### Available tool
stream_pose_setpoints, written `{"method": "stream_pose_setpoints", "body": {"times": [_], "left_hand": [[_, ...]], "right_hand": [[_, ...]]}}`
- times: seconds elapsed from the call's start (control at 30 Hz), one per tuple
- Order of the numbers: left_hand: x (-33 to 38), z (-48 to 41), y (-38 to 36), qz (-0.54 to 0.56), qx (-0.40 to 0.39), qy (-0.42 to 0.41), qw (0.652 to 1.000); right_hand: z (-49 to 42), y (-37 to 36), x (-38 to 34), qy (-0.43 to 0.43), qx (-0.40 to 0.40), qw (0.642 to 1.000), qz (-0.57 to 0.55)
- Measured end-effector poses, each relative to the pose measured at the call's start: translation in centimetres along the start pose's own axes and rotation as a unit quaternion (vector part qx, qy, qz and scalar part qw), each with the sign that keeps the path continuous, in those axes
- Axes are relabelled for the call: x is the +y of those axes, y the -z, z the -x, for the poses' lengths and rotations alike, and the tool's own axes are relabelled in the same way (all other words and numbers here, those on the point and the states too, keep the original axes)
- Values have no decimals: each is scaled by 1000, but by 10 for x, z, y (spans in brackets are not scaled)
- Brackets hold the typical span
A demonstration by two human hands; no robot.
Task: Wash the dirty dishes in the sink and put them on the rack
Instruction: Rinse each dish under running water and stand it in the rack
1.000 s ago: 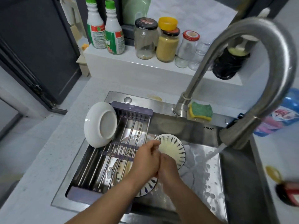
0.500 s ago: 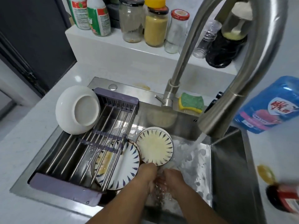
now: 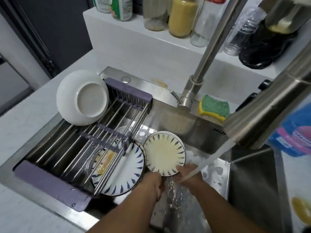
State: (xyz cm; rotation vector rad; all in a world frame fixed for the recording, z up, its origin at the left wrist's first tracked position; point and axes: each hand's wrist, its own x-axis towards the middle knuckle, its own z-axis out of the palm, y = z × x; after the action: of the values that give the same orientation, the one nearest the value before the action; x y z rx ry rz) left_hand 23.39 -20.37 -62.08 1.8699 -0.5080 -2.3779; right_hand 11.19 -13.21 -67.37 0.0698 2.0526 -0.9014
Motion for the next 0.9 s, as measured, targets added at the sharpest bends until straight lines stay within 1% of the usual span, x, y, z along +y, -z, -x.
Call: {"method": "stream_pose_setpoints", "body": {"times": [0.03, 0.07, 0.13, 0.17, 0.23, 0.3, 0.4, 0.5, 0.53, 0.63, 0.7, 0.8, 0.87, 0.9], "left_hand": [[-3, -10, 3, 6, 3, -2, 1000], [-15, -44, 9, -7, 37, -9, 999], [-31, -86, 16, -46, 71, -26, 996], [-35, -96, 19, -62, 76, -20, 995], [-32, -81, 17, -70, 82, -12, 994], [-23, -50, 8, -67, 80, -14, 994], [-22, -26, 0, -53, 67, -1, 996], [-20, -1, -4, -63, 58, -17, 996], [-20, 7, -4, -53, 59, -7, 997], [-18, 12, 5, -92, 70, -24, 993], [-16, 20, 11, -114, 32, -37, 992], [-13, 48, 12, -171, -22, -15, 985], [-10, 66, 13, -173, -45, -6, 984], [-8, 76, 13, -177, -53, 0, 983]], "right_hand": [[-1, 0, -4, 6, -10, 1000, 15], [-3, -1, -5, 6, -16, 1000, 21], [-6, 2, -5, -7, -15, 1000, 21], [-3, 6, -5, -3, -8, 1000, 19], [2, 16, -1, 11, 6, 1000, 24], [5, 25, 8, 21, 5, 1000, 4], [15, 34, 25, 9, -15, 999, -38], [35, 38, 36, -1, -21, 998, -58], [45, 39, 38, -7, -29, 997, -73], [71, 47, 40, -22, -40, 993, -105], [83, 55, 43, -27, -31, 992, -115], [95, 64, 53, -34, 3, 991, -126], [108, 66, 56, -7, 27, 995, -92], [112, 67, 57, 24, 52, 997, -50]]}}
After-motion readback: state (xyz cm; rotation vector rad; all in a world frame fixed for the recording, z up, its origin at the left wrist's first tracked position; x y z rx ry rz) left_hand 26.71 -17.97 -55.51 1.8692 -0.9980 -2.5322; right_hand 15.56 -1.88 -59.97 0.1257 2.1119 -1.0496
